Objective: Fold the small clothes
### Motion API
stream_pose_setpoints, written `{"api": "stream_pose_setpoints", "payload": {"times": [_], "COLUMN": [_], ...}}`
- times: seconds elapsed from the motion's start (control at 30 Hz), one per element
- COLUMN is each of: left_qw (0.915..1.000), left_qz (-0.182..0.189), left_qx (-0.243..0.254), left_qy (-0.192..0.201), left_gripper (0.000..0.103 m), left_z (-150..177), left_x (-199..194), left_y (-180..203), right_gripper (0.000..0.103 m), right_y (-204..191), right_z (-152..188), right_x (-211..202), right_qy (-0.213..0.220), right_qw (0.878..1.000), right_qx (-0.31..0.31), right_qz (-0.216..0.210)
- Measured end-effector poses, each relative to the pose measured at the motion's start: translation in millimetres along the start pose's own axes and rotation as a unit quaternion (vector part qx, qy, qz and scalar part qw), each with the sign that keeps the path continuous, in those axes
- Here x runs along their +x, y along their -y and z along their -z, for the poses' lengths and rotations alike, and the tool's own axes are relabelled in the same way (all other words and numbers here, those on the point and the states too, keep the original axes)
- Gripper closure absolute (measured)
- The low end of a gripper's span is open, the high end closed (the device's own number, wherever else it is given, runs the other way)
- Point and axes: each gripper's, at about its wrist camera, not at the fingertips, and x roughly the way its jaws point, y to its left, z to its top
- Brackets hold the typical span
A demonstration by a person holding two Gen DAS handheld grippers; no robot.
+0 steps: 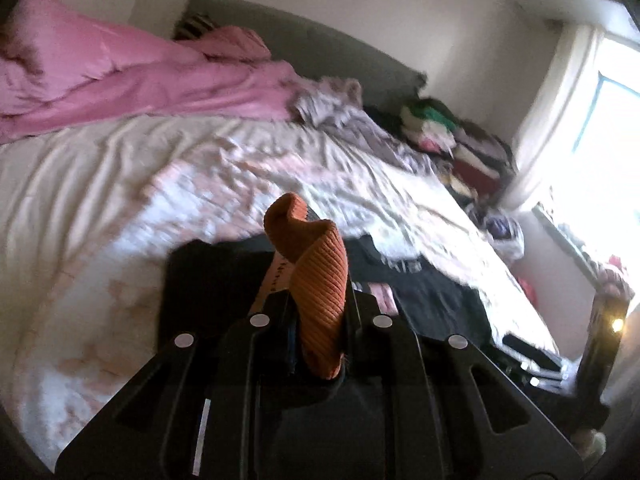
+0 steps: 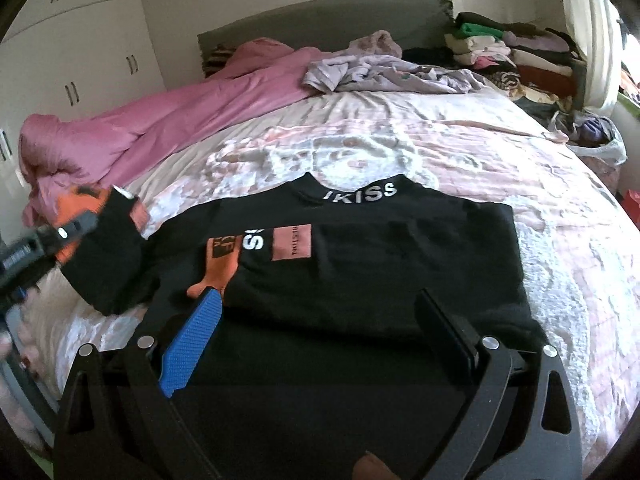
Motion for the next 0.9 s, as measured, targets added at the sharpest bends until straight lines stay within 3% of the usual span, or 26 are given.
{"api": "stream_pose_setpoints", "payload": {"times": [0.2,0.33,0.4,0.5,0.57,0.67,0.73,0.9], "left_qw": [0.9985,0.9968,0.9965,0.997,0.998,0.9991,0.9988,0.9968], "left_qz": [0.02,0.046,0.054,0.057,0.045,0.004,-0.026,-0.068], "left_qx": [0.018,0.012,0.011,0.012,0.016,0.032,0.036,0.042], "left_qy": [-0.047,-0.064,-0.064,-0.05,-0.042,-0.028,-0.021,-0.003], "left_gripper": [0.092,0.079,0.064,0.057,0.05,0.049,0.038,0.03], "left_z": [20,28,26,22,19,14,11,3], "left_x": [25,30,28,18,14,9,8,0], "left_y": [11,17,16,15,13,7,0,-15], "right_gripper": [0.007,0.006,0.006,0.007,0.007,0.006,0.006,0.007], "right_y": [3,1,-2,-8,-19,-35,-49,-69], "right_z": [1,4,6,9,12,17,22,32], "right_x": [3,7,9,14,19,26,37,65], "right_qy": [-0.005,-0.012,-0.018,-0.03,-0.044,-0.065,-0.085,-0.123], "right_qw": [1.0,1.0,1.0,1.0,0.999,0.996,0.994,0.99], "right_qx": [0.003,0.001,-0.001,-0.005,-0.01,-0.015,-0.017,-0.017], "right_qz": [0.009,0.011,0.006,-0.008,-0.03,-0.057,-0.073,-0.065]}}
